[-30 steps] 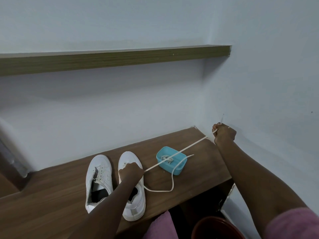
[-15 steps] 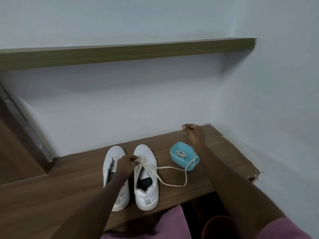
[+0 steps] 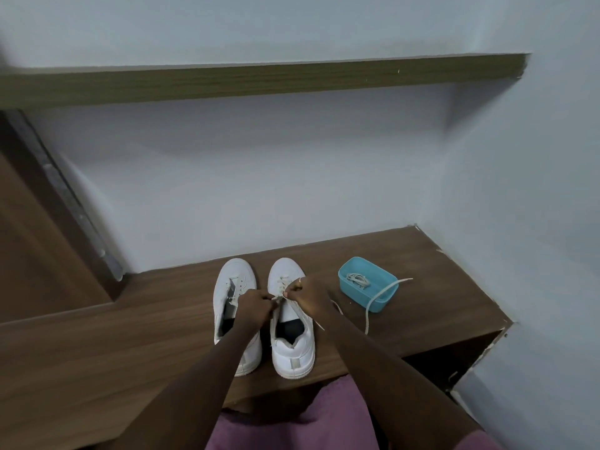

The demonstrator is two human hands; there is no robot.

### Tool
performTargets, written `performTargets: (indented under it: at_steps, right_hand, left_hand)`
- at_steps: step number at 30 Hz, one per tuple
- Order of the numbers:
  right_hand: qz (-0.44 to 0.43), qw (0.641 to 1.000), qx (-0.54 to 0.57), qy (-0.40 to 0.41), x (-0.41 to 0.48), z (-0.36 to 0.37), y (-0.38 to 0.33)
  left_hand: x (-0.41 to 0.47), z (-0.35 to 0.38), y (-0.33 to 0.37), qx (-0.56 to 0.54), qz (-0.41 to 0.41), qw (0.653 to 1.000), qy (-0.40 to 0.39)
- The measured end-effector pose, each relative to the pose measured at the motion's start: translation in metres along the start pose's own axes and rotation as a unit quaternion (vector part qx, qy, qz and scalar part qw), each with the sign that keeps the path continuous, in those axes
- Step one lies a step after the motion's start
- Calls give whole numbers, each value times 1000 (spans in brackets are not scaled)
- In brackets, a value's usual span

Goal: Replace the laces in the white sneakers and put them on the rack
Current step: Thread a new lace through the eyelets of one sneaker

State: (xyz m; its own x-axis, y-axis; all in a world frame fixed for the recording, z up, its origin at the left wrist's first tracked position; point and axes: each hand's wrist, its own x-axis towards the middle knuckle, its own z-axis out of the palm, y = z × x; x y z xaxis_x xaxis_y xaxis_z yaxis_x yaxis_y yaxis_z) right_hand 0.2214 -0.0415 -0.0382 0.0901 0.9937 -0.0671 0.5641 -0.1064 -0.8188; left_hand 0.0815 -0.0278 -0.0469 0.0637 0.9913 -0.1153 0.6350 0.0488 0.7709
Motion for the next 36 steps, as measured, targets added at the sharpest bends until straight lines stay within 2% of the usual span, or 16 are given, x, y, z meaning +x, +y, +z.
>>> performTargets:
  at_steps: [4, 10, 13, 17, 20, 27, 36]
  right_hand:
    - [-6, 999, -40, 9, -1, 10, 4]
    - [-53, 988, -143, 36, -4, 22, 3]
    - [-53, 981, -176, 57, -5, 26, 2]
    - [-39, 983, -164, 77, -6, 29, 1]
    - [-45, 987, -142, 68, -7, 30, 3]
    - [-68, 986, -138, 64, -10, 32, 4]
    - [-54, 969, -219, 102, -17, 36, -5]
  left_hand:
    - [5, -1, -6, -146, -76, 986, -25]
    - [13, -4, -9, -224, -141, 963, -56]
    - [16, -3, -12, -251, -158, 953, -57]
    - [16, -2, -17, -272, -149, 949, -61]
    - [15, -1, -17, -306, -166, 936, -53]
    - [16, 1, -17, -320, -171, 930, -47]
    - [19, 0, -18, -364, -200, 907, -67]
